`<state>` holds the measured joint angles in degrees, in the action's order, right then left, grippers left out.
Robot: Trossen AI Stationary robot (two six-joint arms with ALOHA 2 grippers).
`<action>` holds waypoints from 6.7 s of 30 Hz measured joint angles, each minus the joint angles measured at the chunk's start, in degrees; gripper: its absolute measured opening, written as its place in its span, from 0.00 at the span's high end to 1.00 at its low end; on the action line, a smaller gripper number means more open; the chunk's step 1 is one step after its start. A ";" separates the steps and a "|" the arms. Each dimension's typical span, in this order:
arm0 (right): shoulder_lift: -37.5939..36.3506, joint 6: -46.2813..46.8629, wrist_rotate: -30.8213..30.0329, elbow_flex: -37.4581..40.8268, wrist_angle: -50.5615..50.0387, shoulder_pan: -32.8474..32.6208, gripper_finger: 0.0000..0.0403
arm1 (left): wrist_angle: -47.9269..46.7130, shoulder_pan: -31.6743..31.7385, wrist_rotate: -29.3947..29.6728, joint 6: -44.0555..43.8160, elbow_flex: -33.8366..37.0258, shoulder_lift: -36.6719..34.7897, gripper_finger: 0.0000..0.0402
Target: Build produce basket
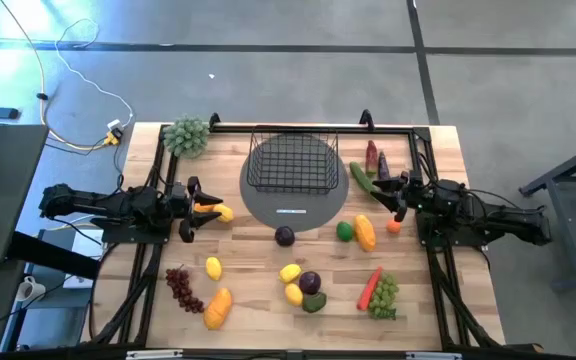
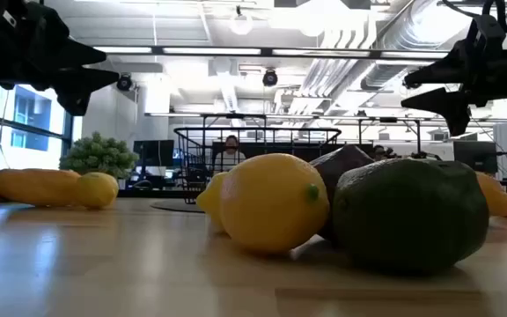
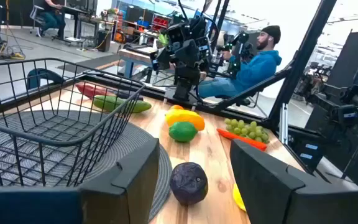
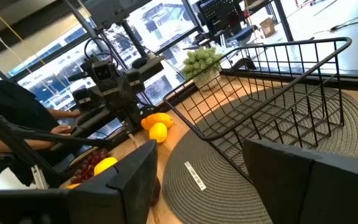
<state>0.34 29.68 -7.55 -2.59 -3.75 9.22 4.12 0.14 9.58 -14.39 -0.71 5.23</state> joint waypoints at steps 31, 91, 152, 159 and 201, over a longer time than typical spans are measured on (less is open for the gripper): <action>0.00 0.03 -0.01 -0.01 0.00 0.01 0.45 | -0.02 -0.02 0.00 0.00 0.00 0.00 0.53; 0.02 -0.01 -0.02 0.00 0.02 0.00 0.45 | -0.01 -0.02 -0.01 0.00 0.00 0.00 0.53; 50.45 35.33 7.80 -37.64 -46.71 -7.41 0.22 | -0.02 -0.02 0.00 0.00 0.00 0.00 0.53; 55.08 39.98 5.42 -37.64 -46.37 -11.08 0.02 | 0.00 0.00 0.00 0.00 0.00 -0.01 0.53; 78.36 51.76 0.74 -37.68 -37.02 -16.40 0.21 | 0.00 -0.02 0.00 0.00 0.00 -0.02 0.53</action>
<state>78.70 81.44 -6.81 -40.27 -40.77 -7.18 4.12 0.12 9.58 -14.39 -0.71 5.21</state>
